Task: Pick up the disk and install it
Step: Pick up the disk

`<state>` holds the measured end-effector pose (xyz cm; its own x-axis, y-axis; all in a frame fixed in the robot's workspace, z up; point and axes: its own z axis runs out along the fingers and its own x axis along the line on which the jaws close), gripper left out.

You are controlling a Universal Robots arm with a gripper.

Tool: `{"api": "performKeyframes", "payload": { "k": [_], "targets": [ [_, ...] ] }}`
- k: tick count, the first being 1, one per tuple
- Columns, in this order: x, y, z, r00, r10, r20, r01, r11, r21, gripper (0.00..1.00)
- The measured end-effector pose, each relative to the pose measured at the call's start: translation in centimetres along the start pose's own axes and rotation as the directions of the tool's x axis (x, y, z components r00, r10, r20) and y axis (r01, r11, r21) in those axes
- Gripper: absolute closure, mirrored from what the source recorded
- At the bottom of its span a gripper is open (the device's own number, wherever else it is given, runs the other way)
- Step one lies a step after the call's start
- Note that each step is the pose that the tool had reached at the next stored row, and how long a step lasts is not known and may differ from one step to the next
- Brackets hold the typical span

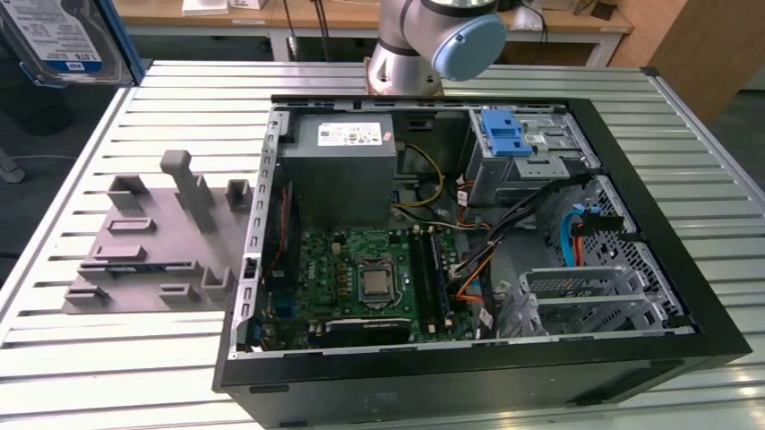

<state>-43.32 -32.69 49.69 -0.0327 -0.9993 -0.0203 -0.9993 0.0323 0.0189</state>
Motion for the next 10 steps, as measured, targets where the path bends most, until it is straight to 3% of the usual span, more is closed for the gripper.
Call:
{"api": "performKeyframes", "payload": {
  "k": [4, 10],
  "targets": [
    [0.04, 0.02, -0.34, 1.0000, 0.000, 0.0001, 0.000, 1.0000, 0.0002, 0.64],
    [1.29, -0.03, -0.37, 1.0000, 0.000, 0.0006, 0.000, 1.0000, 0.0001, 0.64]
  ]
}}
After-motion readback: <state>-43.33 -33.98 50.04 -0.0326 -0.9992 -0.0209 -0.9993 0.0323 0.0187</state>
